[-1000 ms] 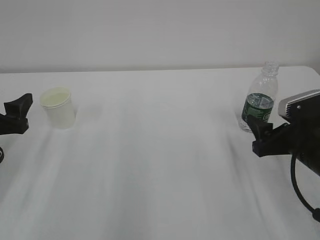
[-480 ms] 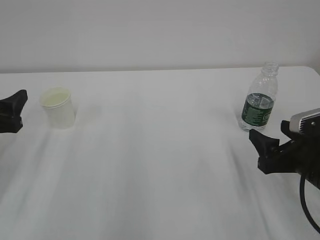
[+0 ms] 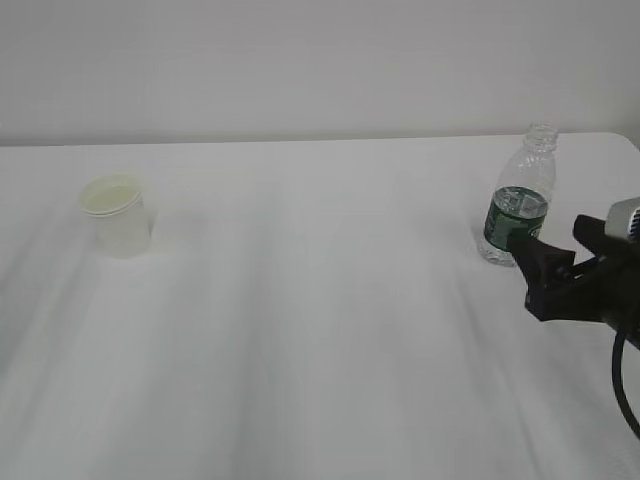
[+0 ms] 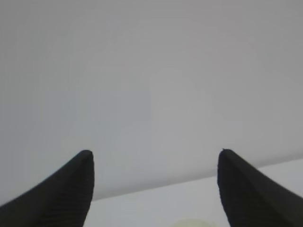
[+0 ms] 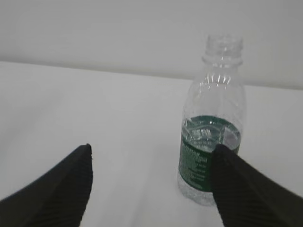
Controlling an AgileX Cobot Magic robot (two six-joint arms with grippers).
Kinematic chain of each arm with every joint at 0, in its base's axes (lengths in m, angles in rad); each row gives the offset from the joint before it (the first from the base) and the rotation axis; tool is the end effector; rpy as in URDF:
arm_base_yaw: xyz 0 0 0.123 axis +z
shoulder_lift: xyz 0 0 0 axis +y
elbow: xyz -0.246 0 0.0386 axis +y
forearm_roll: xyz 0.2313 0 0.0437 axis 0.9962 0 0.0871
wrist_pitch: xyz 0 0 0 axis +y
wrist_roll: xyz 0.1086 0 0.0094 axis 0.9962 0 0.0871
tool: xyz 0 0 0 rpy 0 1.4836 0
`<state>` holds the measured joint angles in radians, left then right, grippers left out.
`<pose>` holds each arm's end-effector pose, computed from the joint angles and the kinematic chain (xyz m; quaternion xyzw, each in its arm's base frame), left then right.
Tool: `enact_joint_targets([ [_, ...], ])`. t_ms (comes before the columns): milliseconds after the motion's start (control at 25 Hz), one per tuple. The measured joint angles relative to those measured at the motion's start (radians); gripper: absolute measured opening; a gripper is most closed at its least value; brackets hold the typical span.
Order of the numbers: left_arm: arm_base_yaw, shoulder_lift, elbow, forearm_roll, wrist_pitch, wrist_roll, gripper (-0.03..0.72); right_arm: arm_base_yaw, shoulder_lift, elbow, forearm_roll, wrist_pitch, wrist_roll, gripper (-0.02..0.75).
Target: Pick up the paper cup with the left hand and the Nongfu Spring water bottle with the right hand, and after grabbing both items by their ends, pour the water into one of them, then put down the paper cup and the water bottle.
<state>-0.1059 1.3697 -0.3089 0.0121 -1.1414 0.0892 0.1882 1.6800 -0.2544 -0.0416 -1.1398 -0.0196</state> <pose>0.2457 -0.0273 0.2093 0.0687 0.6417 -0.0080 0.7638 0.2435 0.0506 0.1192 -0.0988 0.7674 0.0624 0.6304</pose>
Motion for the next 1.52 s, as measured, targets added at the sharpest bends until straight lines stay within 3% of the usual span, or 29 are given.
enact_joint_targets([
  [400, 0.000, -0.200, 0.002, 0.000, 0.118, 0.000, 0.566, 0.000, -0.191, -0.075, 0.002, 0.199, 0.002, 0.589],
  [880, 0.000, -0.445, -0.103, -0.001, 0.442, 0.002, 0.564, 0.000, -0.396, -0.148, 0.008, 0.444, 0.001, 0.588],
  [1520, 0.000, -0.753, -0.107, -0.012, 0.795, 0.002, 0.557, 0.000, -0.696, -0.200, 0.010, 0.802, -0.027, 0.587],
])
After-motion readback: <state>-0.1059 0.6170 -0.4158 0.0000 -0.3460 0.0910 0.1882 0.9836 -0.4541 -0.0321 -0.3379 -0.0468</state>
